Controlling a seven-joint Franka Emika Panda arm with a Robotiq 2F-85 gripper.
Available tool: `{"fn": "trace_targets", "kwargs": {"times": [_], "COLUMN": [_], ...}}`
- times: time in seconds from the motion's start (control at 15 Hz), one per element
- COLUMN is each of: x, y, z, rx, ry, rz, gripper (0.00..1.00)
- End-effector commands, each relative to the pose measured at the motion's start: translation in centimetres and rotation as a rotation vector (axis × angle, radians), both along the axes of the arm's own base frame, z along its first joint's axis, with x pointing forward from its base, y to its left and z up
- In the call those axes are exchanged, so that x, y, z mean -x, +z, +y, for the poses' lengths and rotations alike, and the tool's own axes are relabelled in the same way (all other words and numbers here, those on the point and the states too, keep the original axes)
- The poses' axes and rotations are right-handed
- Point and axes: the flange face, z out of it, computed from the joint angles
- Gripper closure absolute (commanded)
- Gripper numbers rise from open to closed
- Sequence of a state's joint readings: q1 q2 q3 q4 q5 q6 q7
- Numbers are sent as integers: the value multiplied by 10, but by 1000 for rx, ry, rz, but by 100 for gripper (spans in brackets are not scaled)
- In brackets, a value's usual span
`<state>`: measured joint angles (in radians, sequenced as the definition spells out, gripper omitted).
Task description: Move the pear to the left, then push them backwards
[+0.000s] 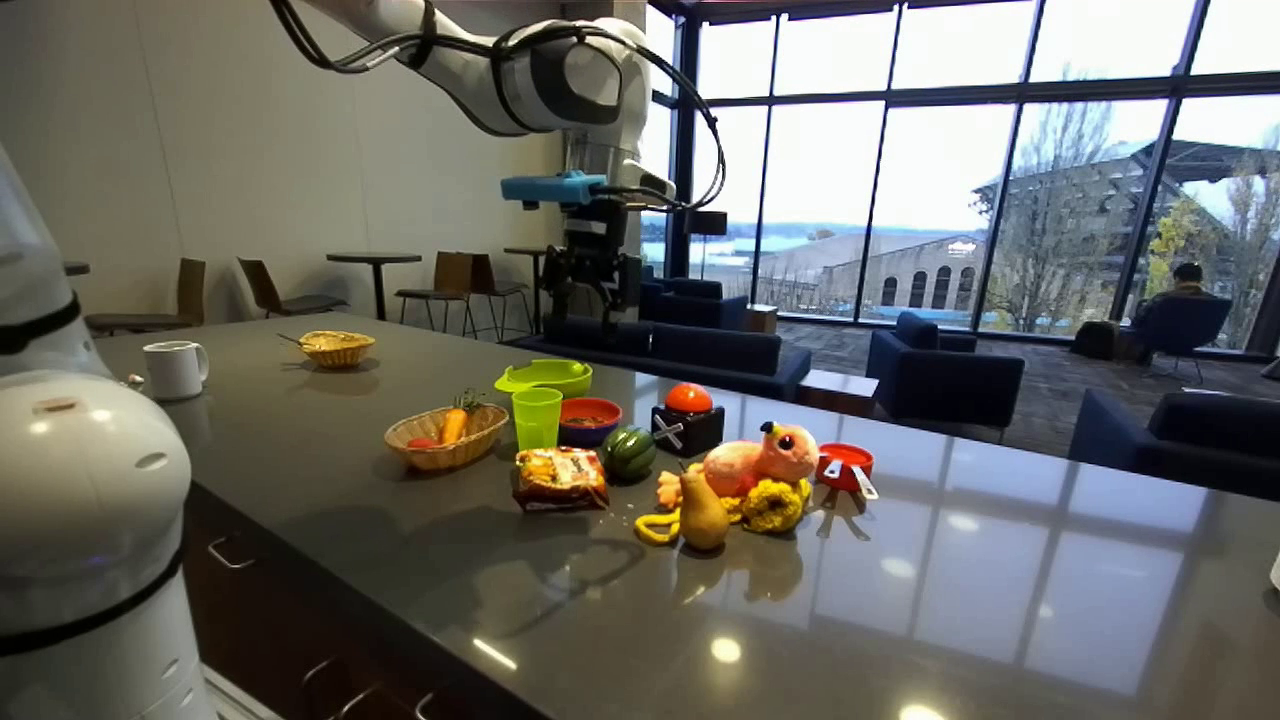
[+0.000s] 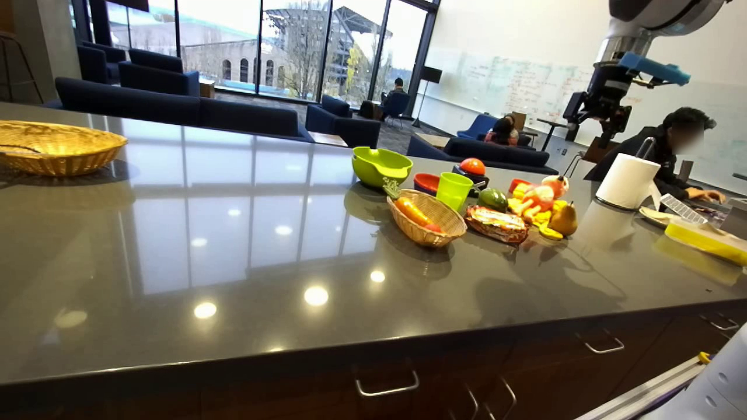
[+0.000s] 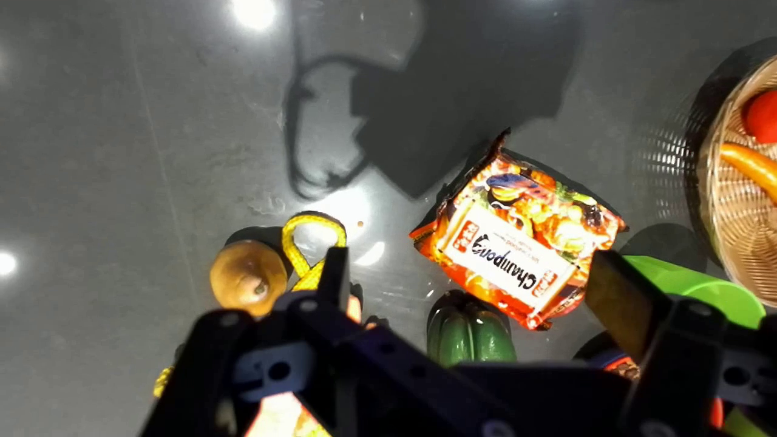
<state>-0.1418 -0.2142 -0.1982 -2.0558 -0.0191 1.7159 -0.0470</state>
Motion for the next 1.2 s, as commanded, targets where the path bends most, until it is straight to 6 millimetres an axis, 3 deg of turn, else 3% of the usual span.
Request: {"fn": "trace_targets", "kwargs": {"times": [0.0,0.53,1.13], "x": [1,4,-6], "y": [-17,-67,-127], "z": [-18,-58,-75], "rx": [31,97,181], "ry": [-31,-111,-186], "rz": [-31,-58,-45], "gripper": [0,0,0]}}
